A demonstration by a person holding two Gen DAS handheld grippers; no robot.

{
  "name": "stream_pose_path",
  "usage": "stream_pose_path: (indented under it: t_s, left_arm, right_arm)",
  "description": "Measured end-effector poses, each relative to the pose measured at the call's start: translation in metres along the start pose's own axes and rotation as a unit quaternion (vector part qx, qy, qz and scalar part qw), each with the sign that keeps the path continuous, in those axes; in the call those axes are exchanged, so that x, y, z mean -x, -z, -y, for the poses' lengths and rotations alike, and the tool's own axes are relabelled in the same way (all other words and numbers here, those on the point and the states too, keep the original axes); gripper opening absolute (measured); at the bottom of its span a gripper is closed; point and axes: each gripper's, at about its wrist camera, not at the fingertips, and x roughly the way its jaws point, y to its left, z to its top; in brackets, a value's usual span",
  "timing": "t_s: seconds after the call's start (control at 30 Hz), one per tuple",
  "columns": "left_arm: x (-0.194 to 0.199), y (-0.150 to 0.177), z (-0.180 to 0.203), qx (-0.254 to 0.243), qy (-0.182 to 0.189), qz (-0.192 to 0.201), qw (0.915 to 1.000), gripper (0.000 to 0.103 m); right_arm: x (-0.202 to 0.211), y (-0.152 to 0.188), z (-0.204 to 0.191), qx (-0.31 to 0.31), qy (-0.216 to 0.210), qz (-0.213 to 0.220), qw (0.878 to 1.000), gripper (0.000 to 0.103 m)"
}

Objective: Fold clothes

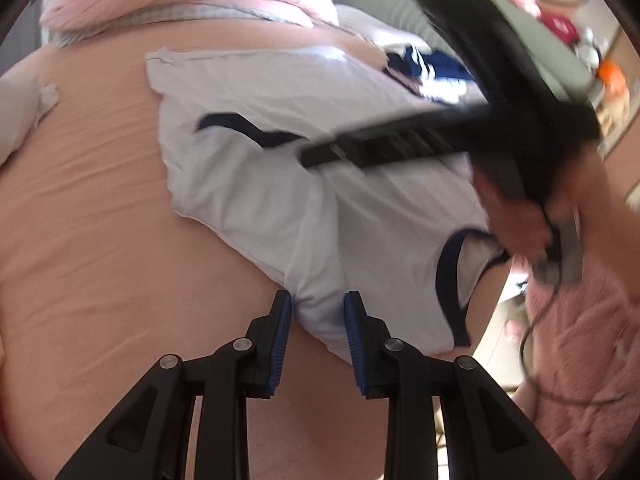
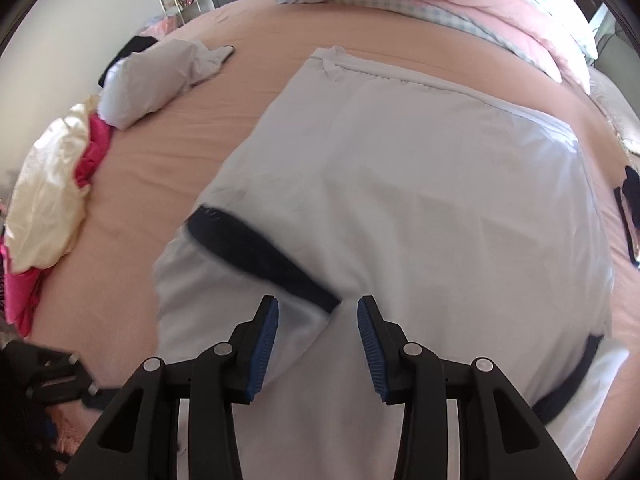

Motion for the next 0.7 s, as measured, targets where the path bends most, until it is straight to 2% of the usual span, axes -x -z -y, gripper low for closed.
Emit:
stream_pose_path:
  t_s: [0.1, 0.23, 0.37, 0.43, 0.5, 0.63, 0.7]
  left_arm:
    - [0.011, -0.009, -0.019, 0.041, -0.013, 0.026, 0.9987, 0.025]
    - [0.004, -0.020, -0.033, 0.078, -0.055, 0.023, 0.9952, 0.025]
    - [-0.015, -0.031, -0.032, 0.068, -0.062, 0.011, 0.9957, 0.025]
    - [-0.023, -0.042, -0.037, 0.066, -0.077, 0.003, 0.9948, 0.027]
    - [-0.024, -0.046, -0.041, 0.073, -0.079, 0.001, 0.9942, 0.028]
    - [-0.026, -0.052, -0.048, 0.088, -0.080, -0.002, 0.9928, 0.027]
    - [-0.028, -0.056, -0.052, 0.096, -0.081, -0.004, 0.9921, 0.027]
  right_arm:
    - [0.017, 0.024, -0.012, 0.002, -0.020, 0.015, 1.000, 0.041]
    - [0.026, 0.047, -0.037, 0.028, -0.029, 0.028, 0.999, 0.041]
    - [0.011, 0.066, -0.056, 0.067, -0.013, -0.004, 0.998, 0.041]
    - [0.005, 0.076, -0.059, 0.080, -0.003, -0.019, 0.997, 0.041]
    - [0.009, 0.085, -0.055, 0.083, -0.005, -0.021, 0.996, 0.041]
    - [0.018, 0.096, -0.060, 0.123, 0.018, -0.030, 0.992, 0.041]
    - [0.023, 0.092, -0.063, 0.124, 0.013, -0.019, 0.992, 0.041]
